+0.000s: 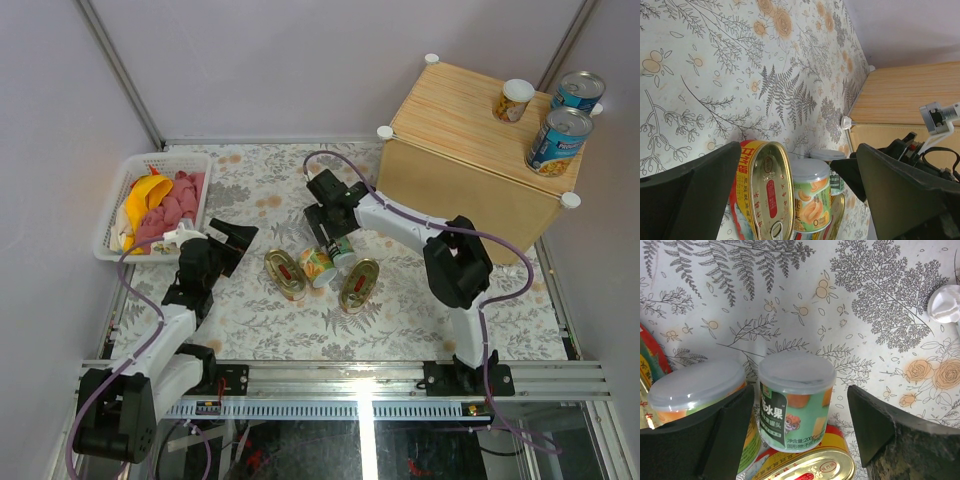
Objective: Place and organize the canned foods onto the counter
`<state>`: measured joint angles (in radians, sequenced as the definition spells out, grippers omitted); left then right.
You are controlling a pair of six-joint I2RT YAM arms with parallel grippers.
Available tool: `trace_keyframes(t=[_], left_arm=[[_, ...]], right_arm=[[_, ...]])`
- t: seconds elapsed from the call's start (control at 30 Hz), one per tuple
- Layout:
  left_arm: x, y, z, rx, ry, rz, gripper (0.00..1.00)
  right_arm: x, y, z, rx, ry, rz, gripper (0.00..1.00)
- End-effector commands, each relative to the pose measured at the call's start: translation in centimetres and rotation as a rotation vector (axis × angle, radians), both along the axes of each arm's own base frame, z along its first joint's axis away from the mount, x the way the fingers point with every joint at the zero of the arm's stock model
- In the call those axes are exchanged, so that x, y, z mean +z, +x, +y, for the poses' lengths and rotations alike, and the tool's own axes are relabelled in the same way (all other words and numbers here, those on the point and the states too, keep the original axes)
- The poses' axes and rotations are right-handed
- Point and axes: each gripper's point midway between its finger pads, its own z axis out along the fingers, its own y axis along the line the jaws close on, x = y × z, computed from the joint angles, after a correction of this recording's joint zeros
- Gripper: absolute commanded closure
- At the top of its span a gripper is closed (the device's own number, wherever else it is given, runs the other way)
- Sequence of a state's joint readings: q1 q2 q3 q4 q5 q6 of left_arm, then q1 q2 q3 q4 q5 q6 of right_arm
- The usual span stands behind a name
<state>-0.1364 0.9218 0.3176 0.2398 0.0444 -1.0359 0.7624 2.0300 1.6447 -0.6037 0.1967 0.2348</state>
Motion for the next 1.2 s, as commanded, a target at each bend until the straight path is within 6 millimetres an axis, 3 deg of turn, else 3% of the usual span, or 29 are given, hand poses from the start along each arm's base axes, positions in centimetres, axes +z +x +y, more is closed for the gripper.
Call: trace_keyframes(t=[0.0,0.37,0.73,1.03,1.17], left_arm=[[2.5,1.3,0.0,0.009,-0.017,-0.079,0.00],[2.0,1.3,0.1,0.015,-0.019,-0.070,0.00],[1.8,1.3,0.2,0.020,-0.016,-0.068,0.00],[1.7,1.2,0.3,0.022,-0.018,-0.068,0.00],[1.8,1.2,0.1,0.018,-0.023,-0.069,0.00]], right_arm=[[0.9,-0.6,0.2,0.036,0.009,0.066,0.18],[-1.1,-1.8,1.0,0.042,0.044,0.156,0.18],[-3.0,-0.7,1.4,0.022,0.034,0.182,0.21],[-2.1,0.2,1.5,0.021,0.039,0.147,0.57],[-0.9,0.9,1.7,0.028,0.049,0.114,0.65]])
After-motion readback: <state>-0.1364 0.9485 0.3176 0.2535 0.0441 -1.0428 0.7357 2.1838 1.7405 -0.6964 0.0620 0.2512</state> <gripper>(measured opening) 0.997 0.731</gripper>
